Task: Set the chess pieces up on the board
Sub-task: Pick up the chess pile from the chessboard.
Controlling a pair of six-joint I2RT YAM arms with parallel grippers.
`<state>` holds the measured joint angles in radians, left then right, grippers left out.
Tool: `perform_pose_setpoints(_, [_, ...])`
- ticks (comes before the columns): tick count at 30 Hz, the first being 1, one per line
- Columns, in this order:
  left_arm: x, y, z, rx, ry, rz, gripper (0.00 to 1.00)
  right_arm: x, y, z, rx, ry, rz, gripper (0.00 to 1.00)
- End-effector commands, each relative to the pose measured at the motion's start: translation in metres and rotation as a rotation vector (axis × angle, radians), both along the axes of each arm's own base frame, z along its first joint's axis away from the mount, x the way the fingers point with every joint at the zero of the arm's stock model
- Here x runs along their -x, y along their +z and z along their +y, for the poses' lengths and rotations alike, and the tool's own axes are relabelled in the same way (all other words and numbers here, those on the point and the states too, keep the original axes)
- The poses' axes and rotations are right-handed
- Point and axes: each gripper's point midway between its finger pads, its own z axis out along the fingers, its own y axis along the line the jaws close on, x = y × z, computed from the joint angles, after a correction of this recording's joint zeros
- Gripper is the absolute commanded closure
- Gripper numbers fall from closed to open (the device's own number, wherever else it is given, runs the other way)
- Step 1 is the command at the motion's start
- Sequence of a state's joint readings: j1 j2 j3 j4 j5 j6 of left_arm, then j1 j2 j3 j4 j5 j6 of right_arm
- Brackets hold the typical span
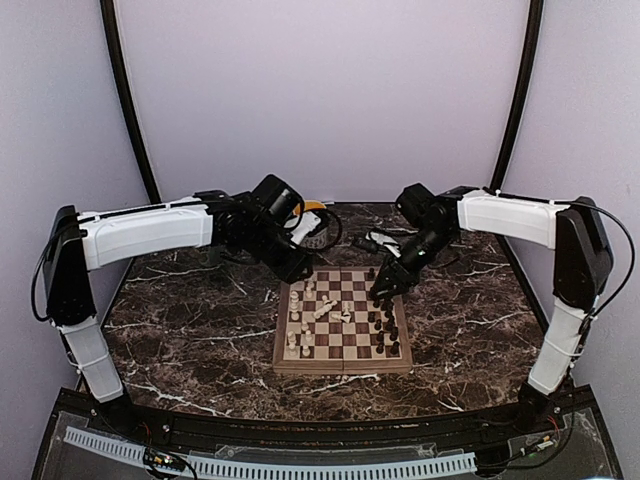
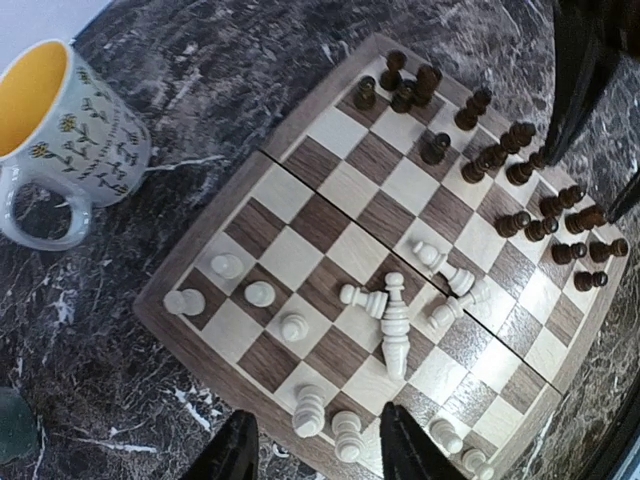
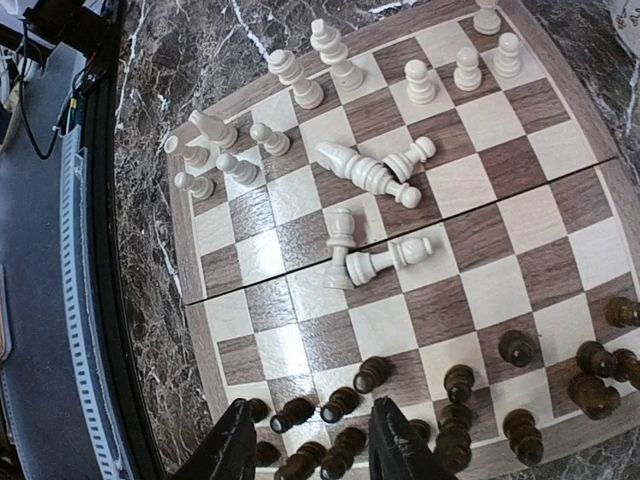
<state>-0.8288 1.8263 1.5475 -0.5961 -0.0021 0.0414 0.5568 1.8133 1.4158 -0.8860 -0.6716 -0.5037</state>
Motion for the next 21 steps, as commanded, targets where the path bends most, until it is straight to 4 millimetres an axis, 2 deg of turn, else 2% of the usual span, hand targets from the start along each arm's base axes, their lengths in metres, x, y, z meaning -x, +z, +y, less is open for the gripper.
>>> perform_pose_setpoints(1, [-0.023, 0.048, 0.011, 0.203, 0.143, -0.162, 0.56, 0.001, 0.004, 0.021, 0.063, 0.017, -0.124, 0.63])
perform_pose_setpoints(8, [-0.03, 0.05, 0.058, 0.36, 0.356, -0.146, 0.55, 0.013, -0.021, 0.047, 0.168, 0.083, -0.189, 0.71])
perform_pose_setpoints(11, [-0.028, 0.048, 0.071, 0.392, 0.397, -0.15, 0.53, 0.012, -0.035, 0.054, 0.221, 0.096, -0.215, 0.72])
perform_pose_setpoints(21, [-0.019, 0.038, 0.075, 0.404, 0.386, -0.131, 0.53, 0.011, -0.06, 0.064, 0.309, 0.129, -0.266, 0.77])
